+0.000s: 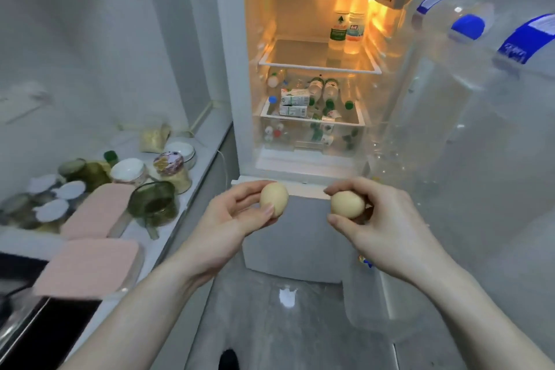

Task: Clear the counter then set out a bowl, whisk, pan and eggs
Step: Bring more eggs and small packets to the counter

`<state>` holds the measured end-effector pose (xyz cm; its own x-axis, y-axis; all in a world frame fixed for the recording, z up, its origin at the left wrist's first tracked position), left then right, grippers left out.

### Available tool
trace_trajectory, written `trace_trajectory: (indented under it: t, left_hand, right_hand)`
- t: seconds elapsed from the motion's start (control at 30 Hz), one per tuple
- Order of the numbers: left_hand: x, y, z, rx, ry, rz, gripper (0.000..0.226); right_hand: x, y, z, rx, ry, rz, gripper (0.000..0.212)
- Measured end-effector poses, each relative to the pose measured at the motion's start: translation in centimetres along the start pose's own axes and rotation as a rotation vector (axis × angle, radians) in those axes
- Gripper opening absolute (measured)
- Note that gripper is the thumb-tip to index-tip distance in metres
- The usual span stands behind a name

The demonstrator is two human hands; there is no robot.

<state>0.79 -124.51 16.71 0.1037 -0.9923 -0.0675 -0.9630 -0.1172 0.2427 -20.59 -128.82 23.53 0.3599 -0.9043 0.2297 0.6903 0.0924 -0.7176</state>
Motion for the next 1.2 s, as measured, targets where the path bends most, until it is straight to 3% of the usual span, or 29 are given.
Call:
trace_trajectory:
  t: [0.23, 0.57, 0.83, 1.2]
  left_hand:
    - [-11.3, -10.5, 1.0, 0.057, -0.010, -0.324, 0.045]
    - [-31.4, -20.7, -1.0, 0.089, 0.019, -0.789, 0.032]
    - [-53.3, -24.8, -0.8, 0.055, 0.051, -1.149, 0.032]
    - [-74.6, -24.5, 3.2, 0.014, 0.064, -1.523, 0.030]
  right_hand:
    - [-1.8, 11.6, 6.3, 0.071, -0.128, 0.344, 0.030]
    - [-8.2, 24.7, 21.8, 0.117, -0.462, 0.713, 0.028]
    - [-22.9, 34.6, 36.5, 0.221, -0.716, 0.994, 0.029]
    - [-40.8, 40.7, 45.9, 0.221, -0.926, 1.272, 0.033]
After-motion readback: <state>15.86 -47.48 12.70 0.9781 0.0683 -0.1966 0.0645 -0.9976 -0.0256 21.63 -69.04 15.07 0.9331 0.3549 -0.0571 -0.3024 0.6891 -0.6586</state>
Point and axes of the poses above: each hand's wrist, its own x-axis towards the middle knuckle, its own y-axis out of the palm, z = x × y, the point moved 10 cm from there along x, towards the middle knuckle, and after that the axes turned 2 degrees about -x, right-handed, at the moved point
